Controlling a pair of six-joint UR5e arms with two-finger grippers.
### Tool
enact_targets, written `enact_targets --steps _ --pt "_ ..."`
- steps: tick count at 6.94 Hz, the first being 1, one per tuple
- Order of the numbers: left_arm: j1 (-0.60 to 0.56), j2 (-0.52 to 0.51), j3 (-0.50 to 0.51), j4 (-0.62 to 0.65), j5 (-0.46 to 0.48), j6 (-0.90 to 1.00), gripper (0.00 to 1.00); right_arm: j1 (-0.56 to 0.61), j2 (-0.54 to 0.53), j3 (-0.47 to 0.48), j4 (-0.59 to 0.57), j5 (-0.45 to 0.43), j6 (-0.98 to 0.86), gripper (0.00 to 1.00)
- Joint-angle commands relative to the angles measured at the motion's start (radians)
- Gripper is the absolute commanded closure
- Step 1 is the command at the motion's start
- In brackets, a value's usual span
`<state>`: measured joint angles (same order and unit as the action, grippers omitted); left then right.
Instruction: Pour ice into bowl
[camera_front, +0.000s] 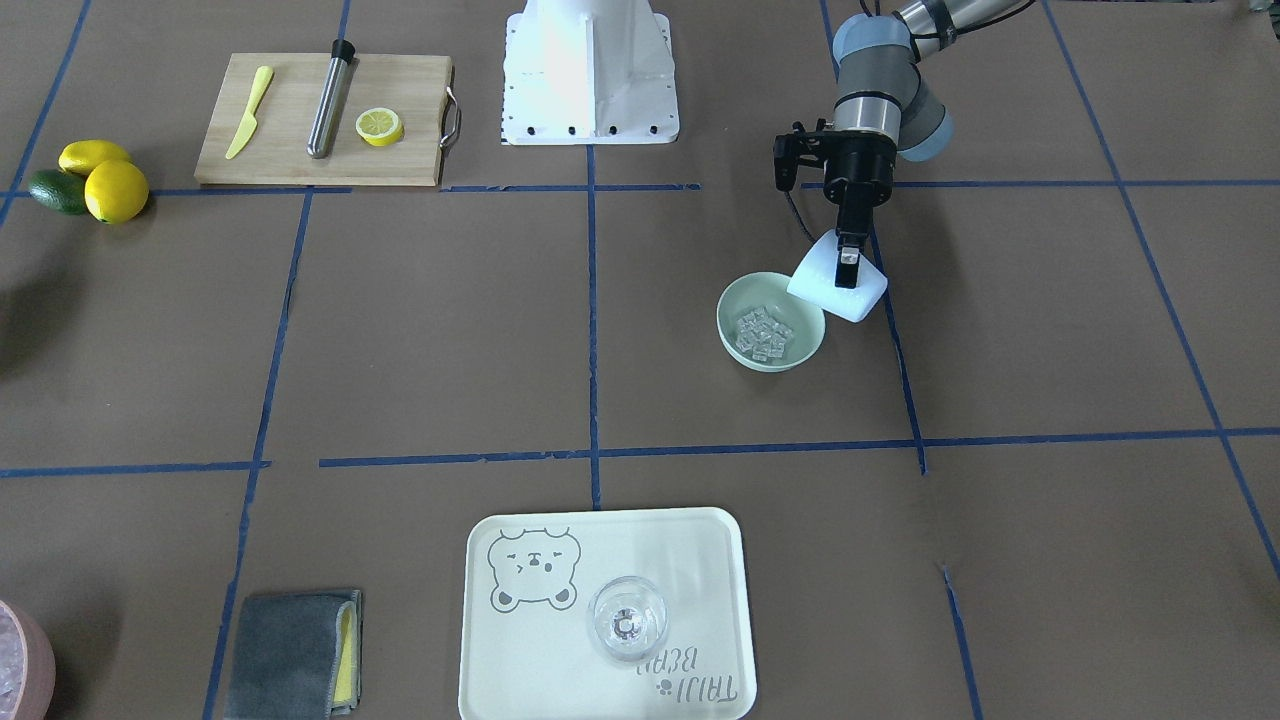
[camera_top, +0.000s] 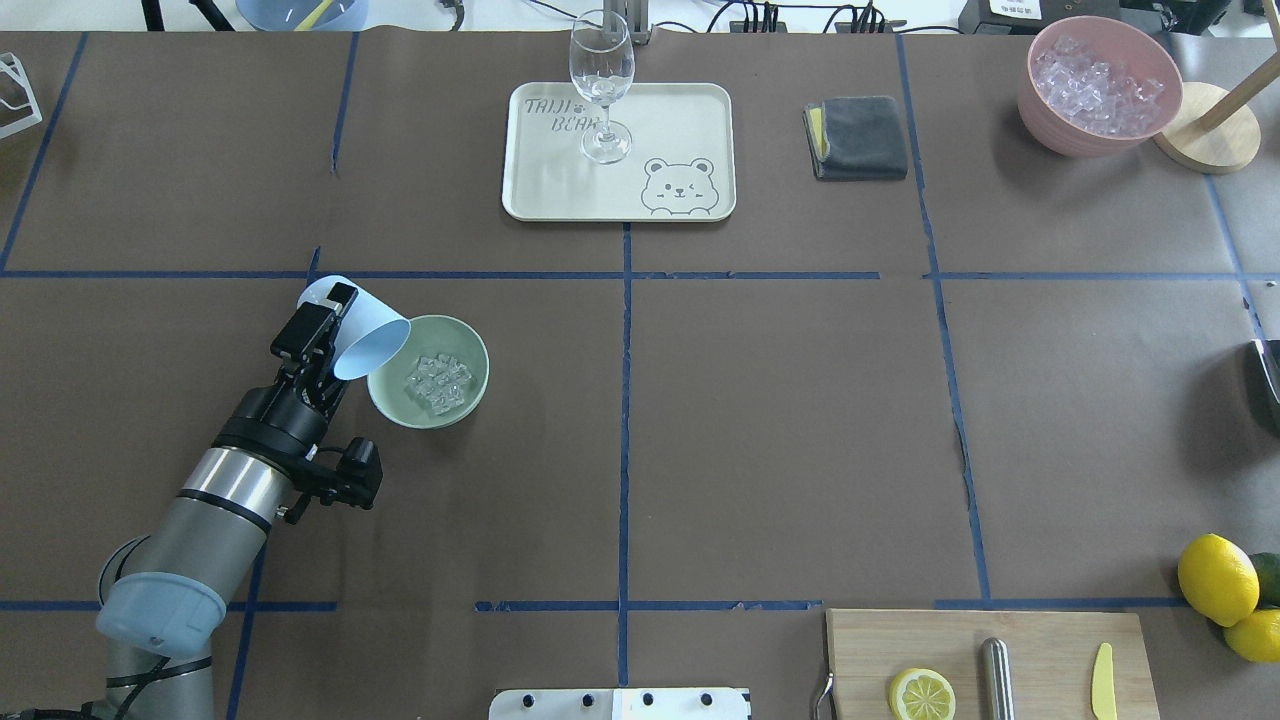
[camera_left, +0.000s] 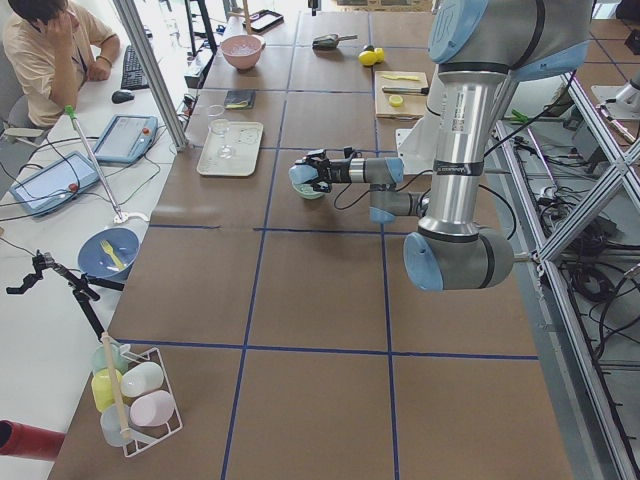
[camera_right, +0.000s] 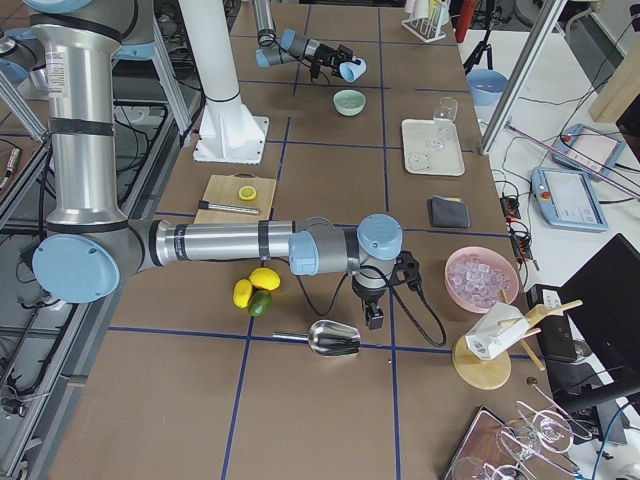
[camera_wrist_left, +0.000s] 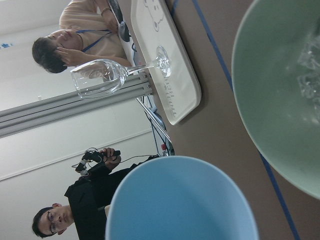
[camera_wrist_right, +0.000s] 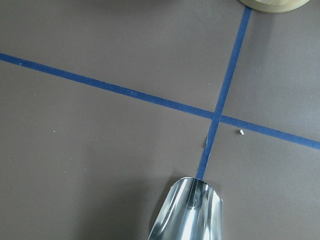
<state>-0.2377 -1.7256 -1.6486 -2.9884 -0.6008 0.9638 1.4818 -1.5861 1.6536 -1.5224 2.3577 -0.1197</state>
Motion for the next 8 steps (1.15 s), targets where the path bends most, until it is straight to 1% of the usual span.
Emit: enact_targets --steps 1,3,4,6,8 --pt "0.000 0.001 0.000 -0.172 -0.150 -0.272 1.00 0.000 0.000 -0.002 -0.001 0.000 0.000 0.00" --pt "0.001 -0.014 -0.017 -0.246 -0.238 -0.669 1.00 0.000 0.000 0.000 0.001 0.000 0.000 0.00" --pt "0.003 -0.026 -0.036 -0.271 -0.244 -0.833 1.00 0.000 0.000 0.000 0.001 0.000 0.000 0.00" --pt "0.009 -0.040 -0.025 -0.351 -0.240 -1.194 1.00 0.000 0.000 0.000 -0.001 0.000 0.000 0.00" --pt "0.020 -0.048 -0.014 -0.353 -0.238 -1.553 1.00 0.000 0.000 0.000 0.001 0.000 0.002 0.00"
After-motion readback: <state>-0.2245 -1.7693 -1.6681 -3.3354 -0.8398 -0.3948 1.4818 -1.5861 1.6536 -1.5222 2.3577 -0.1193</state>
